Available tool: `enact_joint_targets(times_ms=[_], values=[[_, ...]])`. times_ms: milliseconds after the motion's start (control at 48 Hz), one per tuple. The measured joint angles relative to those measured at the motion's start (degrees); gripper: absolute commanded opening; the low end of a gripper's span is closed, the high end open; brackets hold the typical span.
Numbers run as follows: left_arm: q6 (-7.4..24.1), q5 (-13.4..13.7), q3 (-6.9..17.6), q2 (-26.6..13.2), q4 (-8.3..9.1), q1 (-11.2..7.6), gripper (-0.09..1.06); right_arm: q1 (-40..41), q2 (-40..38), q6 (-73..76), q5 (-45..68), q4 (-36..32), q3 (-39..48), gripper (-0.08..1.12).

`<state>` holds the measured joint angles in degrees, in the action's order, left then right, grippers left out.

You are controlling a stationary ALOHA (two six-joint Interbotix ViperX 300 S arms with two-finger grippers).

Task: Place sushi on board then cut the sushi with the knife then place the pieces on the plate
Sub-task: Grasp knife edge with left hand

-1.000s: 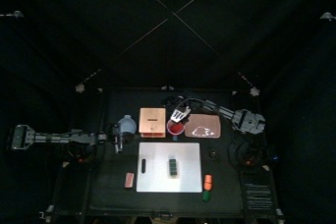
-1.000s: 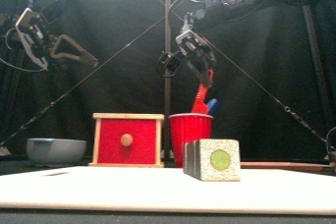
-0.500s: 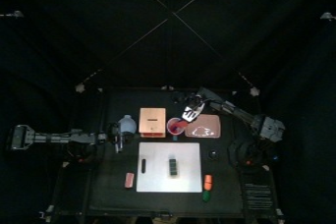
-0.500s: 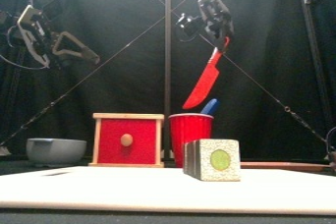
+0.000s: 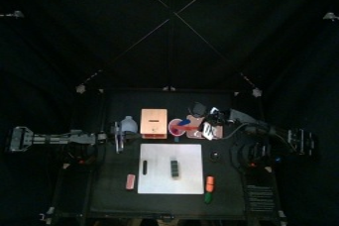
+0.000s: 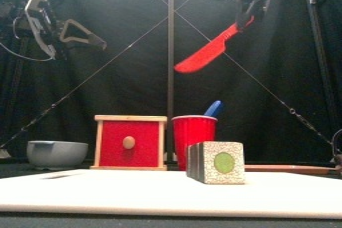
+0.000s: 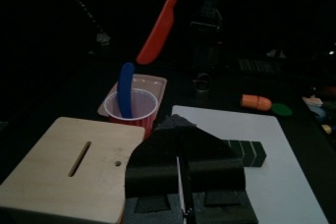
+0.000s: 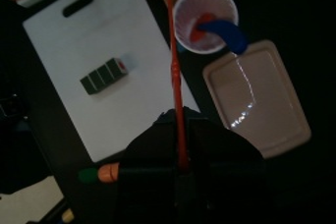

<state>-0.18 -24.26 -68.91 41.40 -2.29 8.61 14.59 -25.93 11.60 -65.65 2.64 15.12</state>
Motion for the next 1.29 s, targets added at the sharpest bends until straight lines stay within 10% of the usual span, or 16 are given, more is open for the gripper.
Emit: enact_joint_targets(times_ms=[354, 688, 938, 1292], values=[[0.0, -0.09, 2.81, -1.32, 0.0, -2.02, 0.1, -5.8, -12.04, -0.62, 34.1, -2.11, 25.58, 0.4], [0.0, 1.23, 7.03, -8.96, -0.88, -7.91, 0.65, -12.57, -11.6, 0.18, 61.44, -7.73, 40.25, 0.39], [0.09, 7.47, 11.25, -13.36, -5.71, -8.17, 1.0, -13.01, -7.91, 0.26, 63.02, -7.73, 40.69, 0.39], [0.09, 20.92, 18.63, -18.98, -6.42, -8.17, 1.02, -13.71, -1.49, 0.26, 63.19, -7.82, 39.9, 0.39]])
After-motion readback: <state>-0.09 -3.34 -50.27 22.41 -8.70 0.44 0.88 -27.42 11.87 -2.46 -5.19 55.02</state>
